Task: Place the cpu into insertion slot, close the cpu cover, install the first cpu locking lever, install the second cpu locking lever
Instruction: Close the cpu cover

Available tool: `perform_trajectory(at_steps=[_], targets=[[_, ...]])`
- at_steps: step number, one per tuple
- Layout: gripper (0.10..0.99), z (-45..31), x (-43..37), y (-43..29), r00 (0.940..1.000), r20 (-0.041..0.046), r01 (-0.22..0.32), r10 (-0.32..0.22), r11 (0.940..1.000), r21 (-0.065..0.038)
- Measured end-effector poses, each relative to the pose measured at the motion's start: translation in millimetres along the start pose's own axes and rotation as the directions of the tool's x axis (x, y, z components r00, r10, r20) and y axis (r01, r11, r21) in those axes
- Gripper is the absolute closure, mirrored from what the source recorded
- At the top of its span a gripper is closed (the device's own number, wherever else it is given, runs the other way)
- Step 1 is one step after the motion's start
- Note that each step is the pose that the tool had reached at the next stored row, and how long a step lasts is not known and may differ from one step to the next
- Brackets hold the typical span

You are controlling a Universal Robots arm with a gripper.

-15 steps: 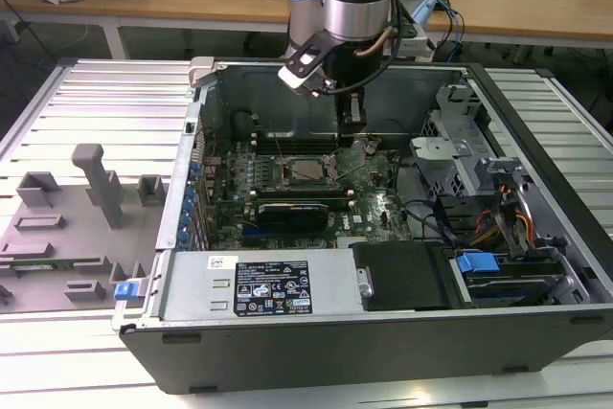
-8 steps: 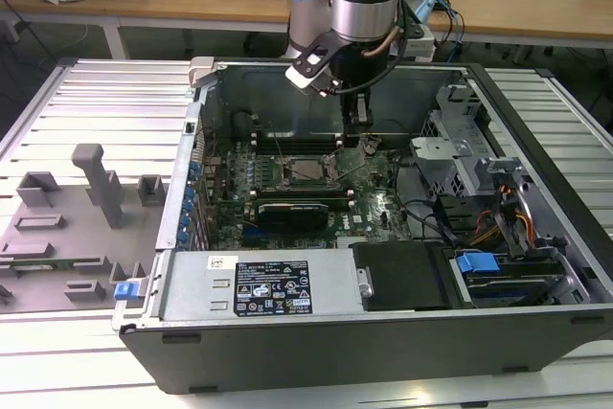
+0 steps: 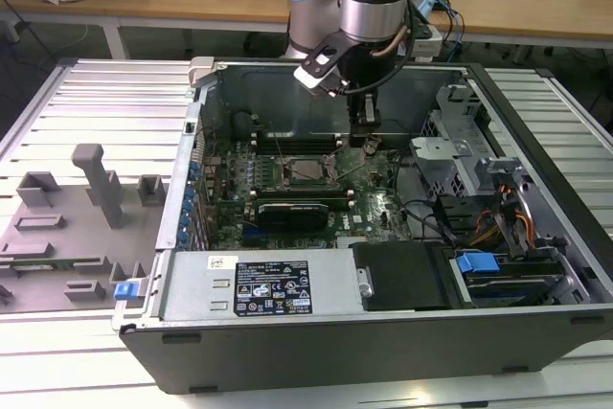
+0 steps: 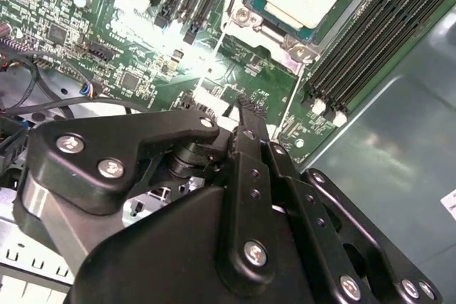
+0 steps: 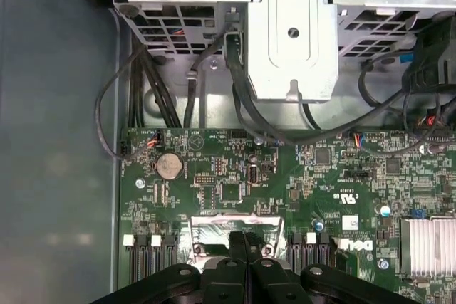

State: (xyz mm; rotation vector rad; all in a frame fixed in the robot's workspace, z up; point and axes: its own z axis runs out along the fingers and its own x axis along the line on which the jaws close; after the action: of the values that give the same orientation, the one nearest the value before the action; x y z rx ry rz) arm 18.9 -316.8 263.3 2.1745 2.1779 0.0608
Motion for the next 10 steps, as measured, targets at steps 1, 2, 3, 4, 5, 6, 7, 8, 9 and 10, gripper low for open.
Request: perform_trajectory(at_steps=[1,2,3,4,5,6,7,8,9,10], targets=[[0.98,0.1,0.0,1.6,1.0,-0.0001,0.0,0.0,1.0,0.0],[0.98,0.2,0.0,2.6,1.0,-0.0001,0.0,0.0,1.0,0.0],[0.98,0.3,0.0,3.2,1.0,-0.0001,0.0,0.0,1.0,0.0],[0.98,0.3,0.0,3.7,1.0,0.0,0.0,0.0,1.0,0.0],[0.98,0.4,0.0,4.6,1.0,0.0,0.0,0.0,1.0,0.001],[0.98,0.4,0.0,5.1,1.0,0.0,0.0,0.0,1.0,0.001],[0.98,0.4,0.0,5.7,1.0,0.0,0.0,0.0,1.0,0.001],[0.98,0.5,0.0,6.5,1.0,-0.0001,0.0,0.0,1.0,0.001],[0.98,0.5,0.0,7.0,1.0,0.0,0.0,0.0,1.0,0.001],[0.98,0.6,0.0,7.7,1.0,-0.0001,0.0,0.0,1.0,0.001]])
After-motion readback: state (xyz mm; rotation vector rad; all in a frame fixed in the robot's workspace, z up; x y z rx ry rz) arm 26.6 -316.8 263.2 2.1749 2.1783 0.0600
